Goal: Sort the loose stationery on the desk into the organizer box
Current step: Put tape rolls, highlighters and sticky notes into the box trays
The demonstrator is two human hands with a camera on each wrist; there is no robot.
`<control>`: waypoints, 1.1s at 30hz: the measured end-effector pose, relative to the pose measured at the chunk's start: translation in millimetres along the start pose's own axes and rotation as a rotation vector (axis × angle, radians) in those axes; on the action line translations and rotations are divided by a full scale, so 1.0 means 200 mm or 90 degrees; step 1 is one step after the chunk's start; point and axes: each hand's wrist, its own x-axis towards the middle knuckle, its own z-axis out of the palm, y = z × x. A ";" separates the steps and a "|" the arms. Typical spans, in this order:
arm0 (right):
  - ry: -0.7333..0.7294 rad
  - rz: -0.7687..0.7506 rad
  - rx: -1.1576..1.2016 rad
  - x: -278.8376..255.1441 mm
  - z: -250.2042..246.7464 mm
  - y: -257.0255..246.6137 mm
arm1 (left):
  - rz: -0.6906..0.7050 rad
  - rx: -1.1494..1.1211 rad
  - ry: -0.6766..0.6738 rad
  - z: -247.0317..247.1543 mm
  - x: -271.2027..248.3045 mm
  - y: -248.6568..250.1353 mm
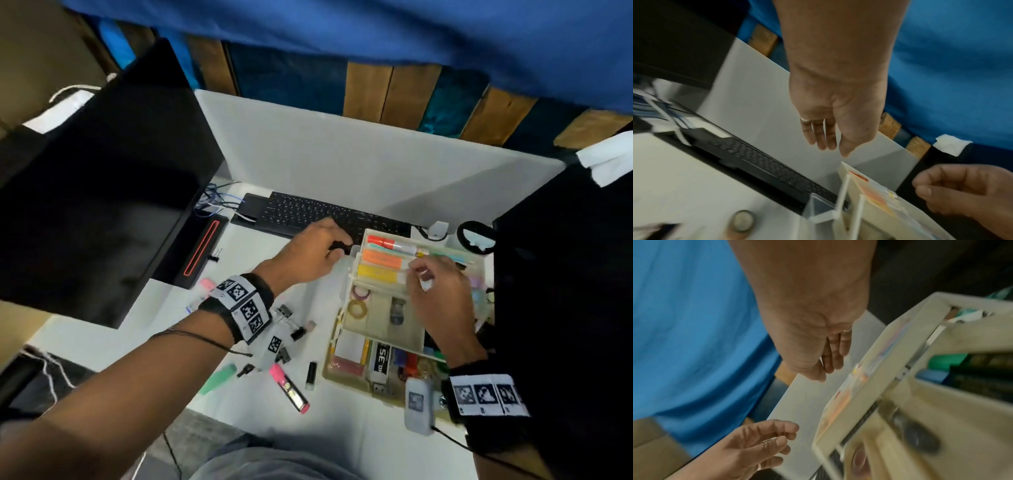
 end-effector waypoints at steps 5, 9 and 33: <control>-0.255 -0.094 0.036 -0.25 0.28 -0.30 | -0.083 0.006 -0.058 -0.07 -0.51 -0.40; -0.484 -0.109 -0.027 -0.44 0.54 -0.48 | -0.165 0.042 -0.090 -0.06 -0.92 -0.60; -0.729 0.042 -0.252 -0.71 0.97 -0.70 | -0.164 0.221 -0.378 0.17 -1.22 -0.79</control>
